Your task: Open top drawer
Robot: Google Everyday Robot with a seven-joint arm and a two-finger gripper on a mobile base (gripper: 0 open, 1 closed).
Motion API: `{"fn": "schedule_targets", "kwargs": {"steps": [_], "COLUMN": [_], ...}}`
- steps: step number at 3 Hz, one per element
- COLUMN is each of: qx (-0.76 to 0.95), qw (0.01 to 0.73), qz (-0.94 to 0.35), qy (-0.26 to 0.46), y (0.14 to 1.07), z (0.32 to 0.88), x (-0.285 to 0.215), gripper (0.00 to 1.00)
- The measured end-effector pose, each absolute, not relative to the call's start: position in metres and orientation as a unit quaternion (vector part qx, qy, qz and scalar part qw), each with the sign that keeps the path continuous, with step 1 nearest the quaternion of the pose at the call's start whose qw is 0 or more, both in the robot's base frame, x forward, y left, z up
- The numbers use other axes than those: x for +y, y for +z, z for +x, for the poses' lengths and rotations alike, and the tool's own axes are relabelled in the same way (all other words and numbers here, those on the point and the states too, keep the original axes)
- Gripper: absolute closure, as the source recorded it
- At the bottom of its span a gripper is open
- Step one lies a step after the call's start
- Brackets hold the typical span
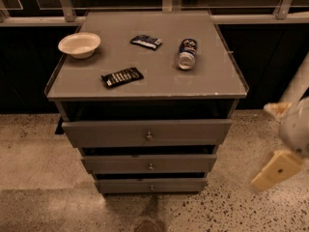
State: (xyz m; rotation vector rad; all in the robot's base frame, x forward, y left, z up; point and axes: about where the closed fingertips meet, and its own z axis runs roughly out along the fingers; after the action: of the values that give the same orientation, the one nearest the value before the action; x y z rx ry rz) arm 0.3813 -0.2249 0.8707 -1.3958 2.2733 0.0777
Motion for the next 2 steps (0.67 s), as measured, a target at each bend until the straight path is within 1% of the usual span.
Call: {"fn": "schedule_targets", "kwargs": {"steps": [1,2], "qx": [0.844,0.850], "qw": [0.249,0.268], "qz": [-0.460,-0.437], "qy": [0.118,0.121], "y": [0.774,0.752], "z": [0.382,0.400], "x": [-0.211,-0.215], "gripper": [0.00,0.19]}}
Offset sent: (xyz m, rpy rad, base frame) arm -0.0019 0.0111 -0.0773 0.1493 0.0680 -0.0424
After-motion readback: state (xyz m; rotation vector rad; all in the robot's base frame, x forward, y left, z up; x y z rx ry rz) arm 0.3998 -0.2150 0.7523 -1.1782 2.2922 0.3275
